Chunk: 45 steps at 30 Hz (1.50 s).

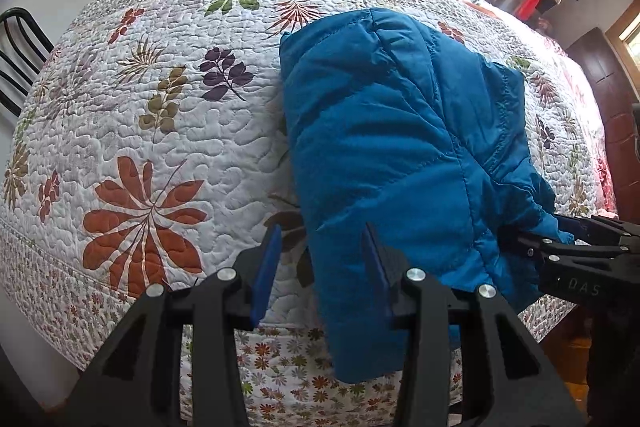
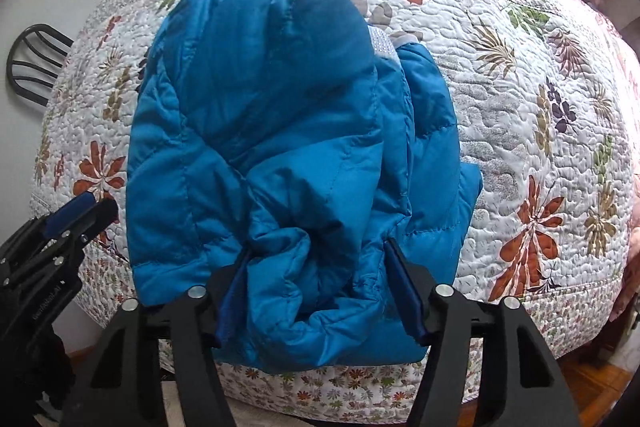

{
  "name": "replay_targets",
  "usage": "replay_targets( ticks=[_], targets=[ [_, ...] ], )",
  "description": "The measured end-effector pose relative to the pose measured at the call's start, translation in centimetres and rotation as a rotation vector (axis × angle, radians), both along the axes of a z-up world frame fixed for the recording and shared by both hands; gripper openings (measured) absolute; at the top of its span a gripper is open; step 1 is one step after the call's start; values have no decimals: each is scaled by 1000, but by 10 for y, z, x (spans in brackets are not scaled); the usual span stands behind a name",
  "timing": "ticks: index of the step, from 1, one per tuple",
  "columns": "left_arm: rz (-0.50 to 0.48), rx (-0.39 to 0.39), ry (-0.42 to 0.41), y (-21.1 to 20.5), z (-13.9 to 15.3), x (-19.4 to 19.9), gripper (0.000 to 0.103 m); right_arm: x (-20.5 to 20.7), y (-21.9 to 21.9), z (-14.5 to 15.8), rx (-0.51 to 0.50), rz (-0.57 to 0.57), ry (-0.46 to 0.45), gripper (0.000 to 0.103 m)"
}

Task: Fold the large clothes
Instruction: 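Grasp the edge of the folded blue jacket bundle with both tools, then lift the gripped bundle edge with both tools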

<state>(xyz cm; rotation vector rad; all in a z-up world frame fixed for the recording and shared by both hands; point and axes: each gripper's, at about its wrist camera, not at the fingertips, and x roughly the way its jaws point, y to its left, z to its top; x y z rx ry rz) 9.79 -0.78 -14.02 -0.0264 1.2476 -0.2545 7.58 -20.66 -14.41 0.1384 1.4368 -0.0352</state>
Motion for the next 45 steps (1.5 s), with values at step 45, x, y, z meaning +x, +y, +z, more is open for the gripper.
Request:
replay_targets(
  ticks=[45],
  targets=[
    [-140, 72, -14, -99, -46, -11, 53, -92, -98, -44, 135, -240, -105, 31]
  ],
)
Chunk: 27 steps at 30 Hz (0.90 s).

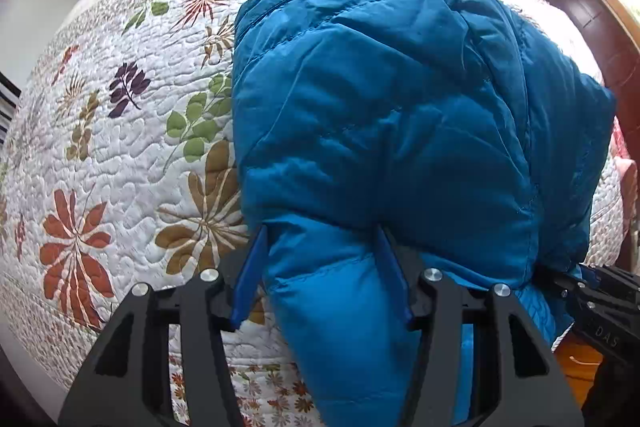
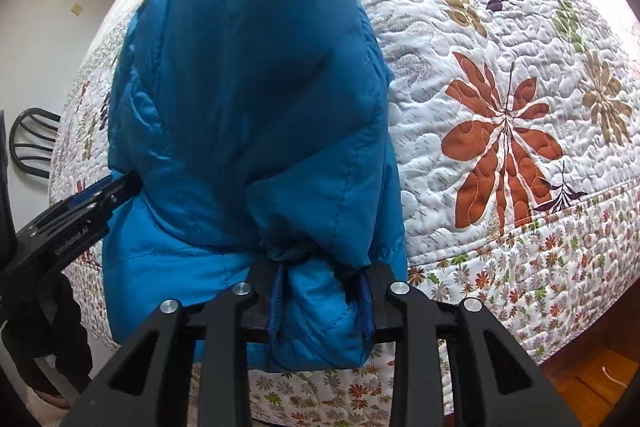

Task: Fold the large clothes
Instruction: 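Lift the gripped bundle edge with both tools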

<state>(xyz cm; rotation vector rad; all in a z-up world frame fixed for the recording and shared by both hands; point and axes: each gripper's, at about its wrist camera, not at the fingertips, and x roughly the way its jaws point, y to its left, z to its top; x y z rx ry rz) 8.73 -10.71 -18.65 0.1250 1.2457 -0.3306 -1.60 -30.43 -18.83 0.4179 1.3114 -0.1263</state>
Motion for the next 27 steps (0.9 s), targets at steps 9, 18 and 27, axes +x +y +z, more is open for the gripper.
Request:
replay_targets(
  ticks=[9, 18, 27],
  targets=[
    [34, -16, -56, 13, 44, -11, 49, 2, 14, 84, -188, 118, -108, 46],
    [36, -26, -82, 5, 53, 8, 49, 67, 27, 98, -255, 229, -192, 40],
    [44, -27, -40, -9, 30, 24, 50, 86, -12, 38, -219, 107, -58, 44]
  ],
)
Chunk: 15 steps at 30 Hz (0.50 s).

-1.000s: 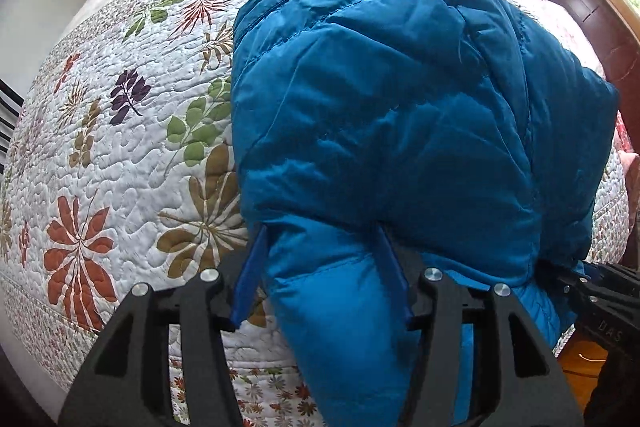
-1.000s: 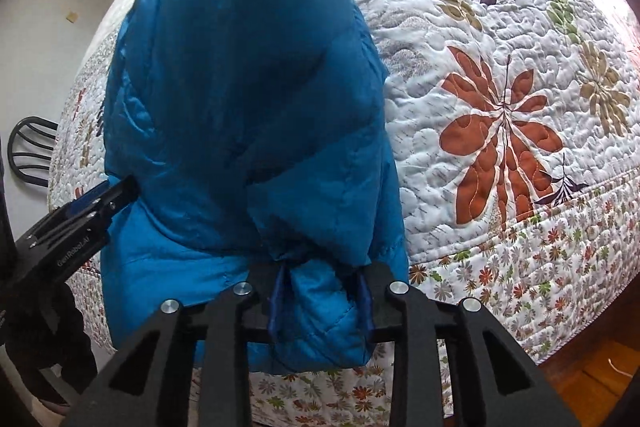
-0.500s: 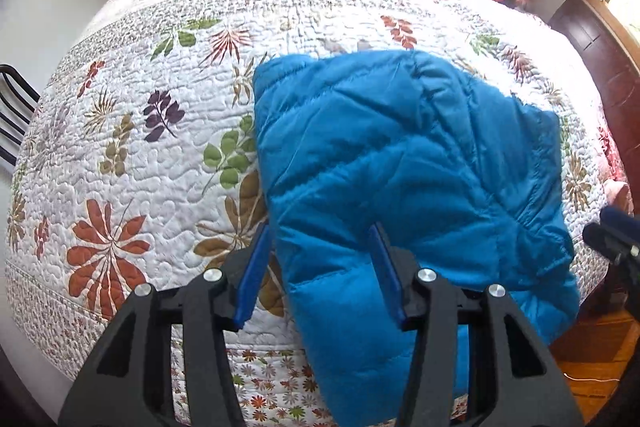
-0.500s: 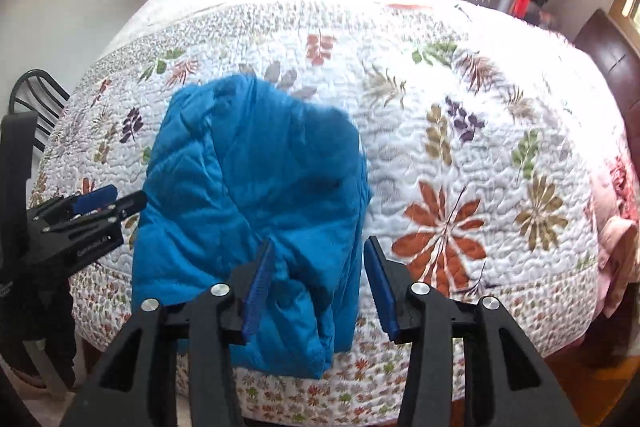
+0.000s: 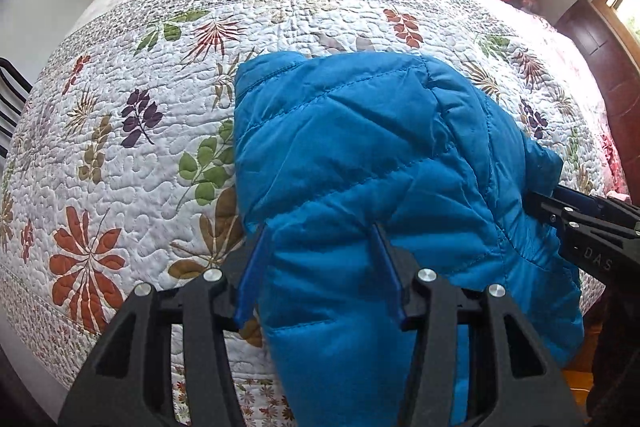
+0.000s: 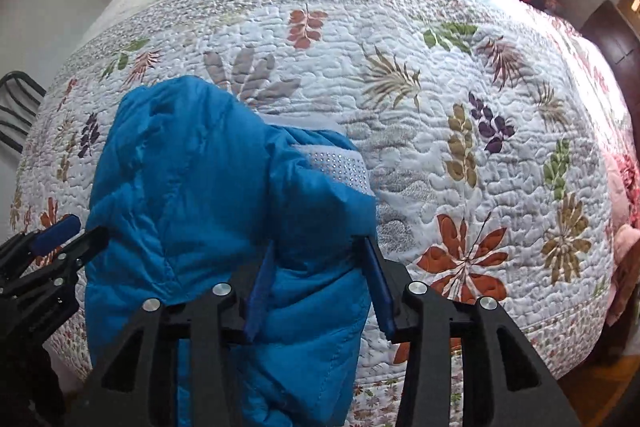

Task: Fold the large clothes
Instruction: 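Lift the gripped bundle edge with both tools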

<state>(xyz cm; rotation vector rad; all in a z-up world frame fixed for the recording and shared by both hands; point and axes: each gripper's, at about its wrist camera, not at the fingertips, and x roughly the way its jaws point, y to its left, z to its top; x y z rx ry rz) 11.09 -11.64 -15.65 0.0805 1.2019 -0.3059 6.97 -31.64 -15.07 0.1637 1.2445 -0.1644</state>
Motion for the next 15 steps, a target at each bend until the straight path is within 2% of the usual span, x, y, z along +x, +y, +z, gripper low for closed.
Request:
replay_targets(
  ticks=[6, 9, 15],
  targets=[
    [-28, -4, 38, -10, -20, 11, 52, 8, -24, -36, 130, -53, 53, 45],
    [-38, -2, 41, -13, -32, 16, 53, 11, -27, -49, 158, -60, 61, 45],
    [-37, -22, 69, -9, -31, 21, 54, 9, -25, -43, 150, -62, 44, 45]
  ],
)
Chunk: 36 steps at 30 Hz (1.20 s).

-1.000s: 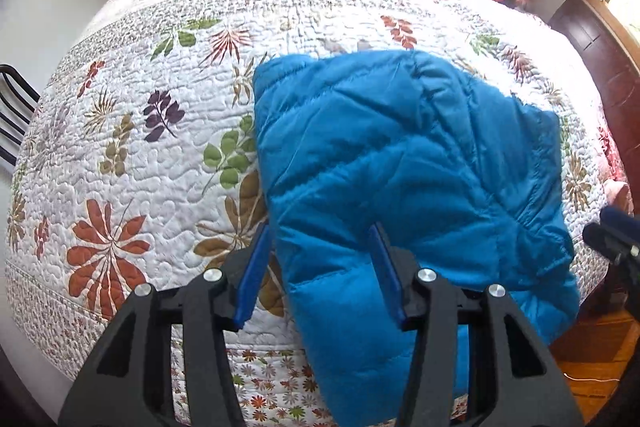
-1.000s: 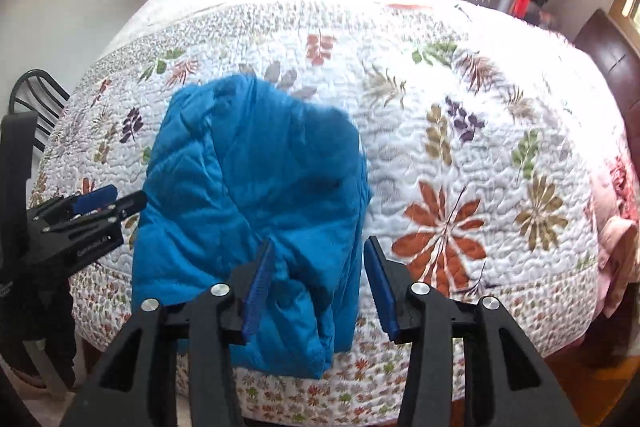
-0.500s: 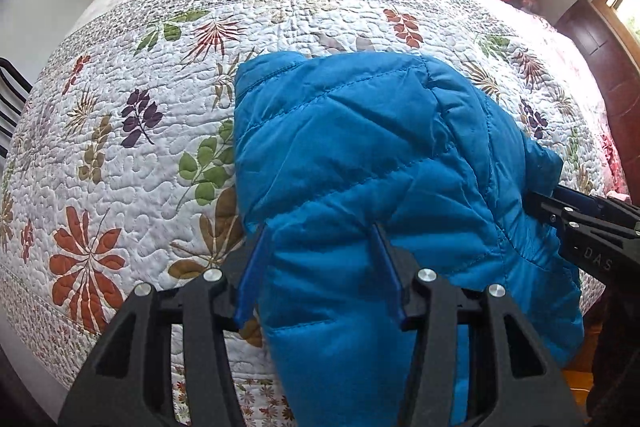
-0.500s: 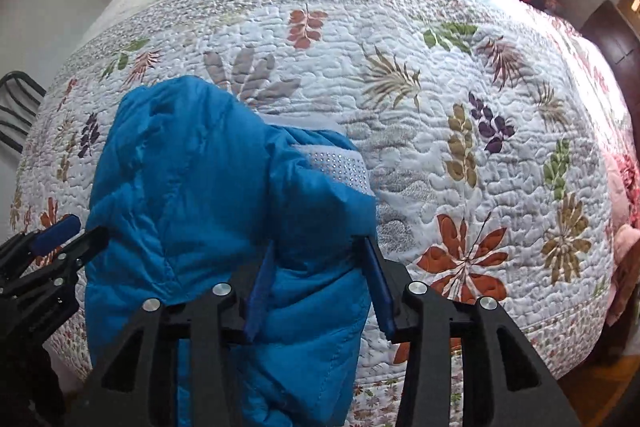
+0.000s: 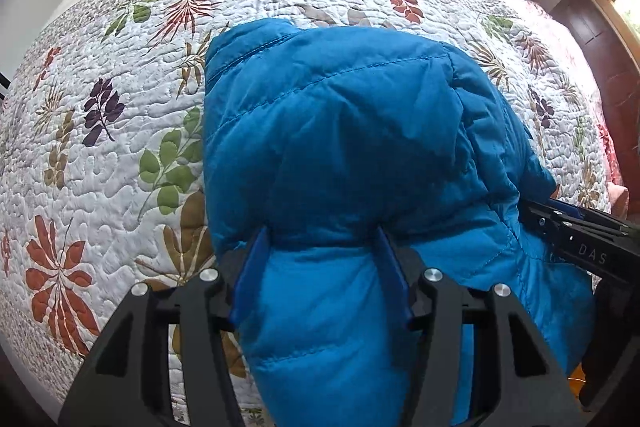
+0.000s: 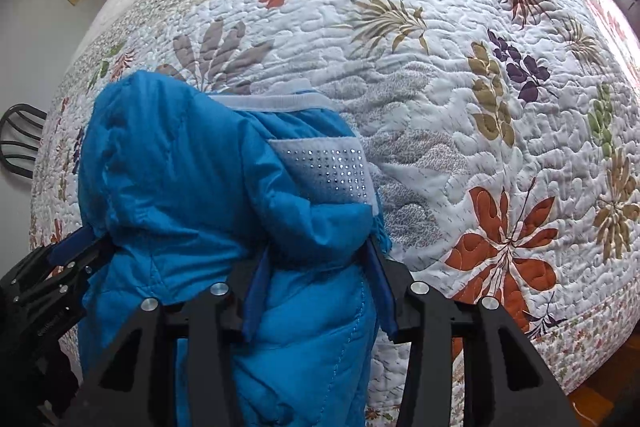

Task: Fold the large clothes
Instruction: 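Lift the gripped bundle edge with both tools, then roll both tools and fold the bundle over onto itself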

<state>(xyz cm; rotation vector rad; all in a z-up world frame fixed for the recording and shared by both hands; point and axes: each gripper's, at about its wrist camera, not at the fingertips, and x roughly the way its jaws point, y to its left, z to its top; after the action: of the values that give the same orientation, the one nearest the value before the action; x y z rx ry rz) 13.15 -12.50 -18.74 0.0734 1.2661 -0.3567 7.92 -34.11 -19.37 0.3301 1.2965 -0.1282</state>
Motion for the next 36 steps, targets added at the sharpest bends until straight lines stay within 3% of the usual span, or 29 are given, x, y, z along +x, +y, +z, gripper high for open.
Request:
replay_targets(
  ticks=[5, 8, 12, 16, 23, 30, 34, 36],
  targets=[
    [19, -18, -7, 24, 28, -11, 51, -27, 4, 47, -29, 18, -78, 45],
    [-2, -68, 0, 36, 47, -29, 51, -47, 21, 78, -60, 108, -131, 41],
    [-88, -108, -7, 37, 64, -62, 52, -65, 51, 100, -8, 256, -161, 30],
    [-164, -132, 27, 33, 57, -82, 52, -74, 69, 86, -25, 326, -98, 21],
    [-157, -120, 80, 36, 23, -87, 56, -87, 52, 40, 3, 230, 36, 5],
    [-154, -105, 61, 34, -1, -86, 63, -89, 50, 4, 30, 179, 46, 4],
    [-144, -134, 89, 40, 5, -81, 62, -89, 50, 12, 29, 183, 48, 5],
    [-121, -179, 109, 51, 11, -75, 59, -92, 47, 26, 58, 191, 29, 12]
  ],
)
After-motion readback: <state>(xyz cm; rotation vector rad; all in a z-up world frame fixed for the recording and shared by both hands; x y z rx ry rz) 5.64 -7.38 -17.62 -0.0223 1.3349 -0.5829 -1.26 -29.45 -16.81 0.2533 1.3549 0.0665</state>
